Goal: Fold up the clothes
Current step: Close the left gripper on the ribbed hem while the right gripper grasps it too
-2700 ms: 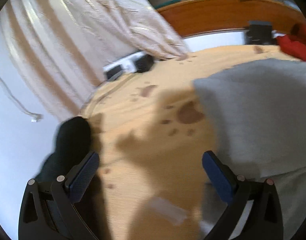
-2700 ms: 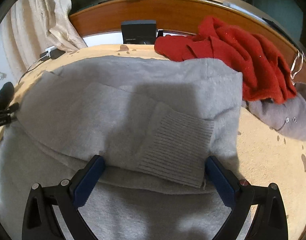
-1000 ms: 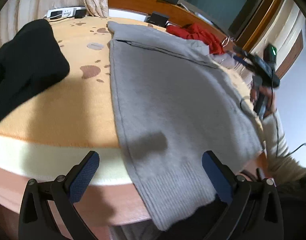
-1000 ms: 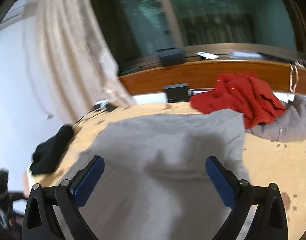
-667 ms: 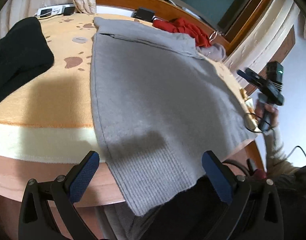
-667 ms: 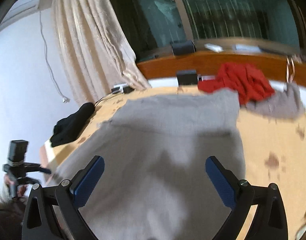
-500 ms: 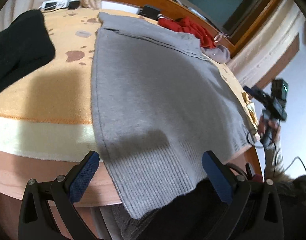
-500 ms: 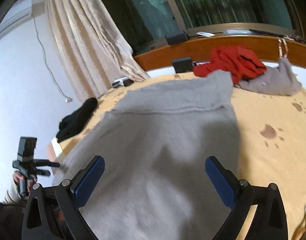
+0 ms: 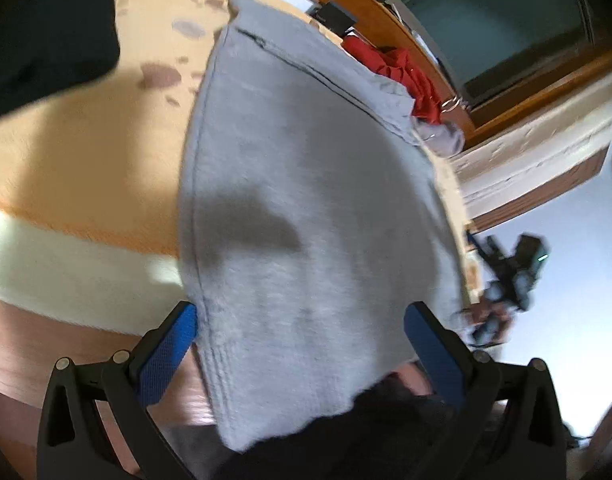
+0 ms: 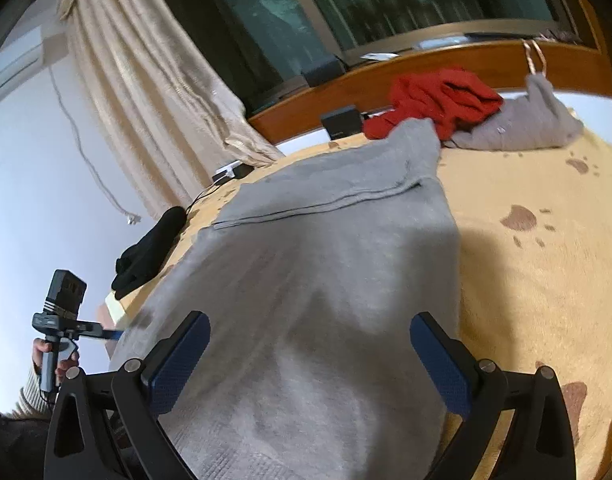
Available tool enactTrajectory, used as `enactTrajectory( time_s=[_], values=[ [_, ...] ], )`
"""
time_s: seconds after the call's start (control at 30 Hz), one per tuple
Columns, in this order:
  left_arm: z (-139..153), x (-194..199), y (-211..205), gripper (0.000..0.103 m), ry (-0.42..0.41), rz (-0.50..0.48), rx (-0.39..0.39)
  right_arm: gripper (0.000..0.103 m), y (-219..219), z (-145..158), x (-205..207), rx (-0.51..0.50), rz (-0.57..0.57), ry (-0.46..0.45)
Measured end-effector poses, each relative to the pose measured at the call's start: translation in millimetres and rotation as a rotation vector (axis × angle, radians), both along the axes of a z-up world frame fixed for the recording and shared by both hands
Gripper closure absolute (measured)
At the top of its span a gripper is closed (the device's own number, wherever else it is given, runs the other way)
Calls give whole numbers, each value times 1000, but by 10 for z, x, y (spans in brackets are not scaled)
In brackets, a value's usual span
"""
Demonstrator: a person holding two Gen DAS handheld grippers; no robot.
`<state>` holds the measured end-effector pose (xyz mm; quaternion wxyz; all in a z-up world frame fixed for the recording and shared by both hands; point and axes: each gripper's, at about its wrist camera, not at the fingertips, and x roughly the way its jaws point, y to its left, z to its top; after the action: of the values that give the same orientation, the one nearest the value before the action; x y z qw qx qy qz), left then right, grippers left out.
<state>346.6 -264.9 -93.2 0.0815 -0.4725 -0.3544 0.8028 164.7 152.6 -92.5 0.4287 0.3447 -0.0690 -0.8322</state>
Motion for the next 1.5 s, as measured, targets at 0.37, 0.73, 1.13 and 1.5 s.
enactTrajectory(
  time_s=[0.37, 0.73, 1.13, 1.5],
  values=[
    [-71, -54, 245, 0, -12, -61, 190, 1, 55, -69, -32, -13, 11, -28],
    [-15, -129, 376, 6, 17, -5, 140, 1, 240, -19, 117, 74, -1, -27],
    [-92, -200, 363, 38, -5, 19, 139, 11, 729, -161, 270, 21, 2, -227],
    [-97, -158, 376, 32, 1, -1, 108, 45, 490, -243, 644, 283, 2, -134]
  ],
)
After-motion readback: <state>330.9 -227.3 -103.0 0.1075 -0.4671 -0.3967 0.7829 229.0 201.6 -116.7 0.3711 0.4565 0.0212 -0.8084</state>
